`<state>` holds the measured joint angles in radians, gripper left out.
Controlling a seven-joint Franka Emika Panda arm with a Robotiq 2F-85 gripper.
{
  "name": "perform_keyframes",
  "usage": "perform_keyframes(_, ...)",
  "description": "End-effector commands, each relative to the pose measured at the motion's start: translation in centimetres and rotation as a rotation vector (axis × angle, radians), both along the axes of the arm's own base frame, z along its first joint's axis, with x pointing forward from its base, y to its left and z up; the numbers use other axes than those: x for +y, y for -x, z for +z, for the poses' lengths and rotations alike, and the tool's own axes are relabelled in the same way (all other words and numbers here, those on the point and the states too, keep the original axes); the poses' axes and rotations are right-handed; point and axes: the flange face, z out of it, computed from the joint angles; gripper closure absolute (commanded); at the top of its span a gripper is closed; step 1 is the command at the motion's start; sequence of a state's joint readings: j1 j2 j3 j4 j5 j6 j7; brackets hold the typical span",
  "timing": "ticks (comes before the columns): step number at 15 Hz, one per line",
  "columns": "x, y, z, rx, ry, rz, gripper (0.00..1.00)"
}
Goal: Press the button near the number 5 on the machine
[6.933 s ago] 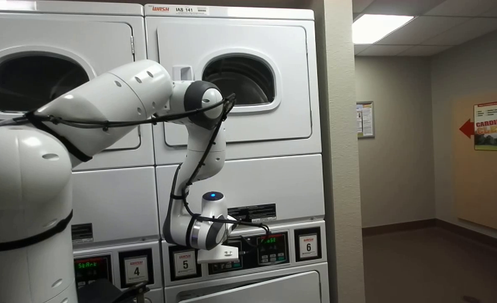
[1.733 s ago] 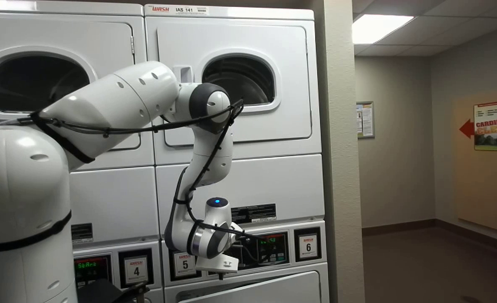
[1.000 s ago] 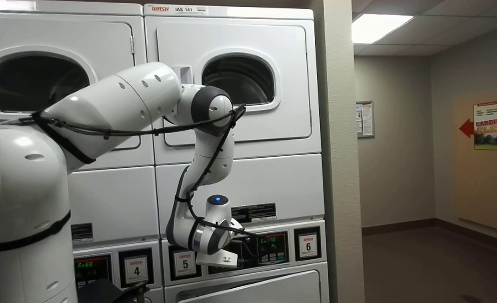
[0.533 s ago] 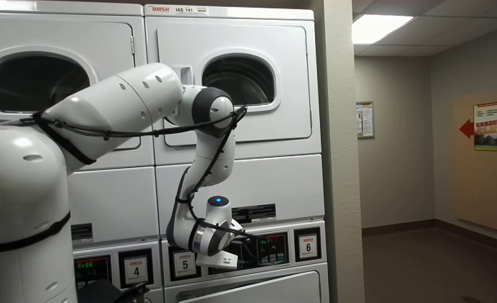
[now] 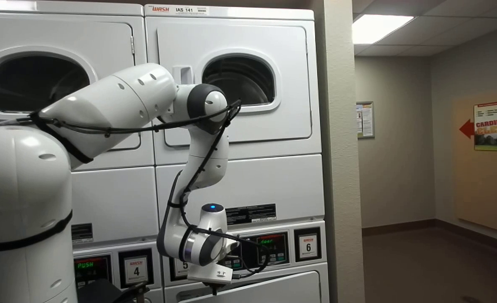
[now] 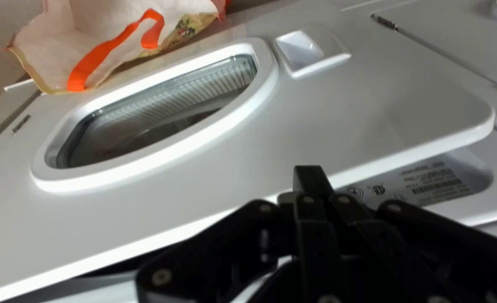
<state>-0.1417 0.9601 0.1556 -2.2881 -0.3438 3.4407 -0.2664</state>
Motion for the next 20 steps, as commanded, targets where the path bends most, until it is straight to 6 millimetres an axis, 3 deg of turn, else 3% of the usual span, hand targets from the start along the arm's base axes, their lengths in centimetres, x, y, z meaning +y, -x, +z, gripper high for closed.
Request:
perform_keyframes(1,-1.3,3.3,3.5,0.098,0.099,-0.013,1.00)
perform_keyframes(4,-2.2,5.3,5.5,0.212,0.161,0.048,1.00)
perform_keyframes(7,-2.7,5.6,8.9,0.294,0.209,0.086,1.00)
perform_keyframes(15,-3.3,1.3,20.1,0.352,0.263,0.112,1.00)
perform_keyframes(20,-3.6,-0.7,24.9,0.353,0.273,0.108,1.00)
